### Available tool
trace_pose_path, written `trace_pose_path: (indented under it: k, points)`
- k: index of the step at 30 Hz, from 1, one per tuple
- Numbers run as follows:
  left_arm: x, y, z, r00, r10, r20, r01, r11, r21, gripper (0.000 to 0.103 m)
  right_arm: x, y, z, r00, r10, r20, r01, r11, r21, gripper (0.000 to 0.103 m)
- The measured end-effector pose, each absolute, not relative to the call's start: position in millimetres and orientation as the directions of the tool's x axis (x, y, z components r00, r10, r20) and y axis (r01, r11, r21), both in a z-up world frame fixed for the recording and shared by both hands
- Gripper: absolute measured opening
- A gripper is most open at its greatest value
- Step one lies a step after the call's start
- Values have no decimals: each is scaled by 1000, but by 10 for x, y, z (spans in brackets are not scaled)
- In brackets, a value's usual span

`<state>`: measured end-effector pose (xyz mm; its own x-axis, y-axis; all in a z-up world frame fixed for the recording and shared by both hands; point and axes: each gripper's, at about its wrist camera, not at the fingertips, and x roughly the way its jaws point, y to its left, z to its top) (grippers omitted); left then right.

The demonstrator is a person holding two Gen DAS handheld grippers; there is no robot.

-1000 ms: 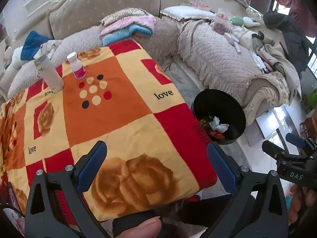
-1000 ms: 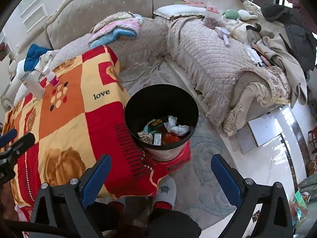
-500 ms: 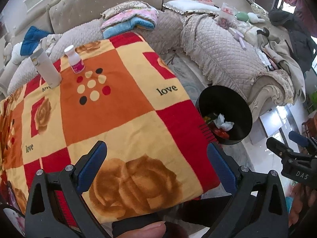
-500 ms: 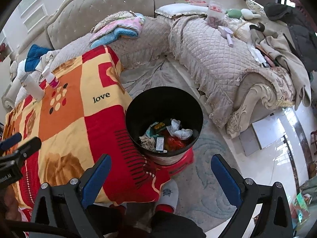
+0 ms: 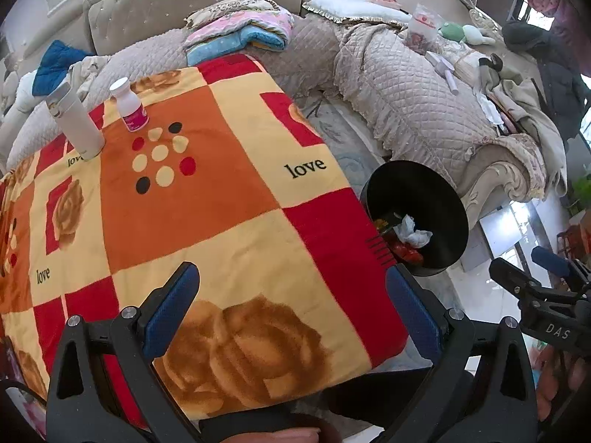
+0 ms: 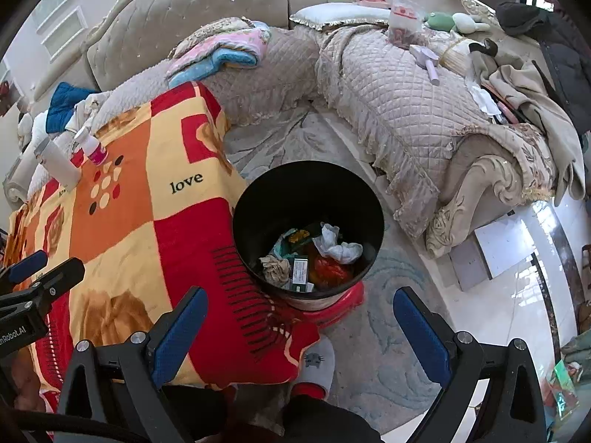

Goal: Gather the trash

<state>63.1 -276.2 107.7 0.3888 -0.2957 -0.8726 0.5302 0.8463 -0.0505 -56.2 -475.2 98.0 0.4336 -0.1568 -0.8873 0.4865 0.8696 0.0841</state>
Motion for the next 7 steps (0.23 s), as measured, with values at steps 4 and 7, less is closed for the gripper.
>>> trace_pose_path:
  k: [4,7]
  points:
    - [636,-2757,1079,411,-289,-865,520,853,-38,101,-538,-4742,978,434,-156,-887,483,872,83,100]
    - [628,-2748,1071,421,-278,-864,520,854,-22,101,-535,-4737,972,433,-160,-887,484,872,79,100]
